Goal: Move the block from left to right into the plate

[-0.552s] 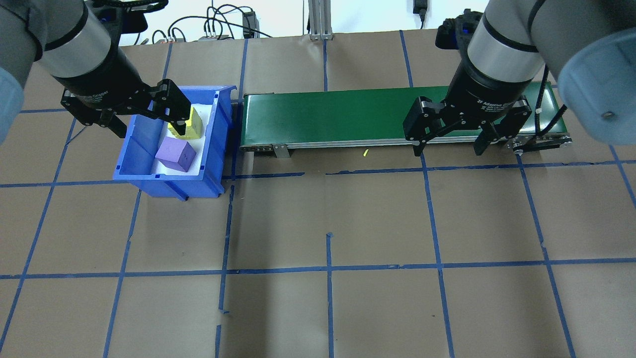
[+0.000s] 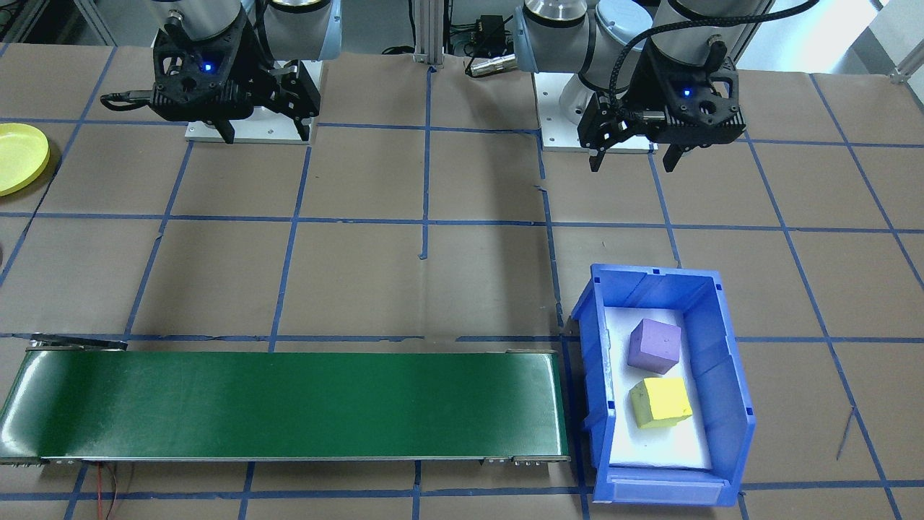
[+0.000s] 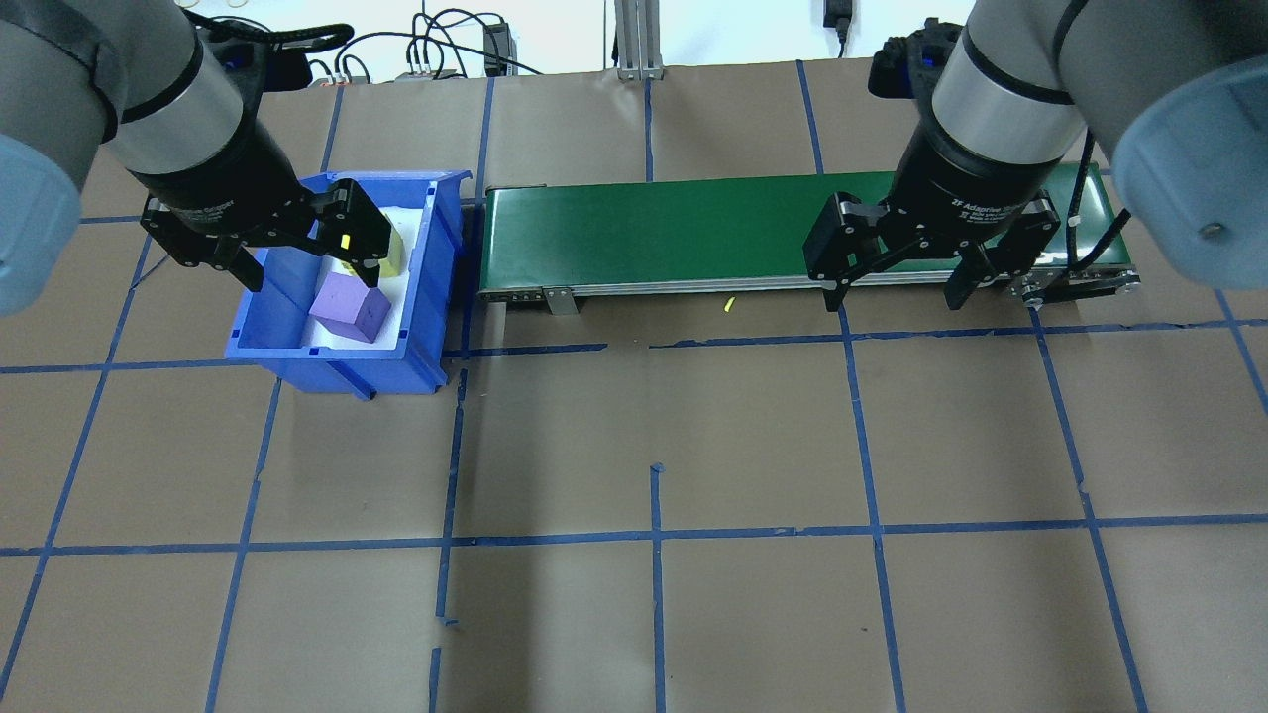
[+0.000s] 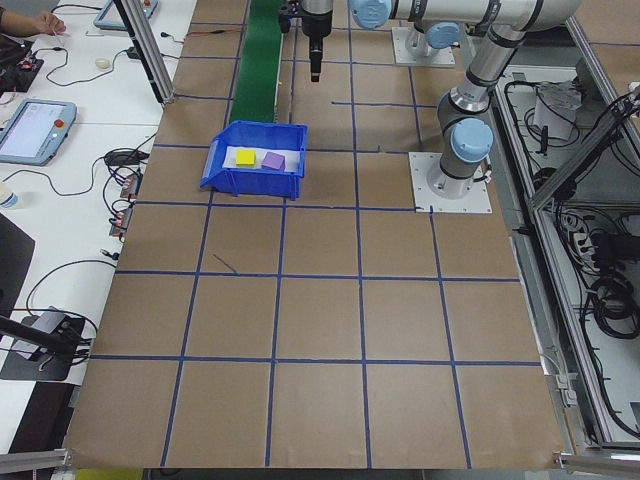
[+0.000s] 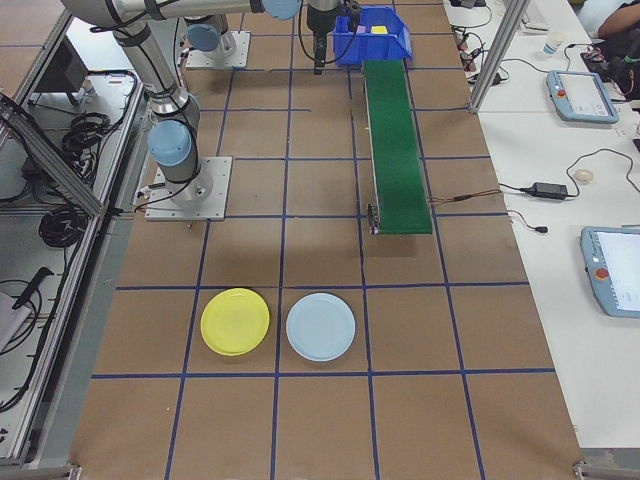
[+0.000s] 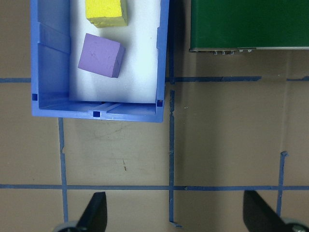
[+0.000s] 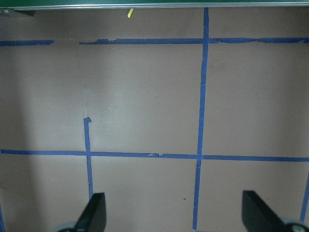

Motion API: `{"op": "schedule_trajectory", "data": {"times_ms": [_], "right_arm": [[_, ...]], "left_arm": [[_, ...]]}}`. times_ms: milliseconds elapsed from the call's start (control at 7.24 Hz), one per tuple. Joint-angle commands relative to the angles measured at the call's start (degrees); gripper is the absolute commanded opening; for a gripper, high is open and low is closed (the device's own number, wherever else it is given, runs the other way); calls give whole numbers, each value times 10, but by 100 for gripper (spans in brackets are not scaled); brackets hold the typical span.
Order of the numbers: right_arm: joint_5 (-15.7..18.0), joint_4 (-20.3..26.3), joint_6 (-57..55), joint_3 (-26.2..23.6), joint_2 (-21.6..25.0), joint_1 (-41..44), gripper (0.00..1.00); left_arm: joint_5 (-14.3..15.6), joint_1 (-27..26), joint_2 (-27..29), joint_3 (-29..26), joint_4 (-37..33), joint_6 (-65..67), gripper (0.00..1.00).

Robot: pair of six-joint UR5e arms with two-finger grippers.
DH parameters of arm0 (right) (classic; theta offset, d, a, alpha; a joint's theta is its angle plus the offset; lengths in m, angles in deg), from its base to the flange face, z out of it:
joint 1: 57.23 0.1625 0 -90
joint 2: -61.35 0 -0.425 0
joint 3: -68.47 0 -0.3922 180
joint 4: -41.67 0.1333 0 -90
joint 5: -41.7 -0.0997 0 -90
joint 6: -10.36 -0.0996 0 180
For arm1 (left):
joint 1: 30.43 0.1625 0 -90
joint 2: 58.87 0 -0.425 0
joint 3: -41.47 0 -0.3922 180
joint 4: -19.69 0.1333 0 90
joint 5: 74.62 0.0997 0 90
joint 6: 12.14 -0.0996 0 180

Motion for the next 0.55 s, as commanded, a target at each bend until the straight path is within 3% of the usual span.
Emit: {"op": "schedule_trajectory", "data": {"times_ms": [0,414], "right_arm": [[0,0,0,0,0,0,100],[0,0,0,1,0,0,100]], "left_arm": [[0,6,0,1,-1,-2,100],[-2,27,41,2,13,-45,100]]}}
